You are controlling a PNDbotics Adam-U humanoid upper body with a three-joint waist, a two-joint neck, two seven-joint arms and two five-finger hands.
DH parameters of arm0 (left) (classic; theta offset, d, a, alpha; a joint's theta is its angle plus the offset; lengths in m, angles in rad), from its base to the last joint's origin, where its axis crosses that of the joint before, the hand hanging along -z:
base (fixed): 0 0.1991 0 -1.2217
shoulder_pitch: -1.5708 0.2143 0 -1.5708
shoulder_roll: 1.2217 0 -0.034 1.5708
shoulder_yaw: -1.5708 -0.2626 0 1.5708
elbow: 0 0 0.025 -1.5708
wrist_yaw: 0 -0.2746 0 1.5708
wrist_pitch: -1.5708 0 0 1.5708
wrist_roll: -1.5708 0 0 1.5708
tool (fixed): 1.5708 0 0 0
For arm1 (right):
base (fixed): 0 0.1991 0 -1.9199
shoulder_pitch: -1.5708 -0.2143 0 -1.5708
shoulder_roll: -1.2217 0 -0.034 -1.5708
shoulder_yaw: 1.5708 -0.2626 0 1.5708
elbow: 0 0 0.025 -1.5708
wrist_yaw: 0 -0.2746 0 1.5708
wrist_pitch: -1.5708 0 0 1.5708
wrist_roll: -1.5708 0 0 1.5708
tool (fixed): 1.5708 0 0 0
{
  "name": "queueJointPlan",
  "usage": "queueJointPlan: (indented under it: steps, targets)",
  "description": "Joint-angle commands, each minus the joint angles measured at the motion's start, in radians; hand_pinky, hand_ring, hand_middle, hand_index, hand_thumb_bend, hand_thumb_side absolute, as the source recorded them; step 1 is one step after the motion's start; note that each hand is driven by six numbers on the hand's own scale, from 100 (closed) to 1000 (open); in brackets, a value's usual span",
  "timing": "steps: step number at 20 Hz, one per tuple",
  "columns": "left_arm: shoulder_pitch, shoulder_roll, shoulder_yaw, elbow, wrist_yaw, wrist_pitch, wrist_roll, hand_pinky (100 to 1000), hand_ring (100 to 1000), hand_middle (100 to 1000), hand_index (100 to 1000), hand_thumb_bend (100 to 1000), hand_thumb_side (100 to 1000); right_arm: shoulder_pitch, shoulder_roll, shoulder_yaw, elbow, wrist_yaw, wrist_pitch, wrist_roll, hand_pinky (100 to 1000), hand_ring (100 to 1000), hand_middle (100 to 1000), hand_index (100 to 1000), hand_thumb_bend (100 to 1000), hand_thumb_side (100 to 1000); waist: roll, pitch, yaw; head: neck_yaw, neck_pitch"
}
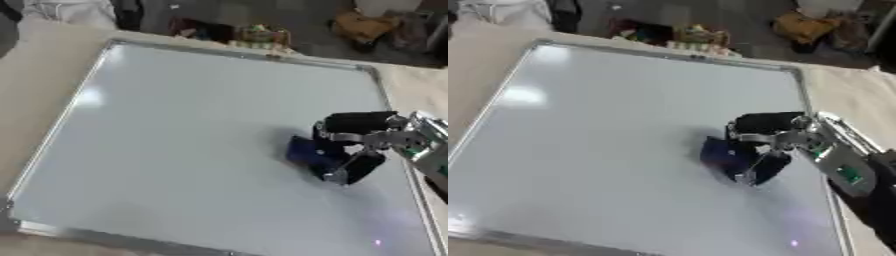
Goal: Wipe the whiteboard clean with a brush.
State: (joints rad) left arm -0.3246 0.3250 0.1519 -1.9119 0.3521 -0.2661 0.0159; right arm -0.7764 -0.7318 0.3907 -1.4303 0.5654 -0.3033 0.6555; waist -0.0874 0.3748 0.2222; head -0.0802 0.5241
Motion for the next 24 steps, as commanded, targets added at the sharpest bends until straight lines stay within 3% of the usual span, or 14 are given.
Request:
queueJointPlan:
  steps: [1,12,24]
  targets:
    - [-0.005,0.018,0.000,-0.012,-0.001,-0.001,-0.003,673,642,570,627,263,982,-0.017,-0.011,-0.023,0.042,0.046,0.007,-0.038,560,612,175,149,100,232,0.006,-0.017,0.001,-0.006,-0.016]
    - [-0.004,0.017,0.002,-0.012,-0.003,0.000,-0.002,673,642,570,627,263,981,-0.021,0.005,-0.056,0.183,0.220,0.010,-0.209,558,615,186,159,100,267,0.006,-0.016,0.000,-0.013,-0.020]
    - [-0.004,0.017,0.003,-0.011,-0.002,-0.005,0.003,674,643,571,629,266,979,-0.033,0.020,-0.090,0.312,0.340,0.013,-0.324,561,616,192,164,100,285,0.012,-0.020,0.003,-0.034,-0.003]
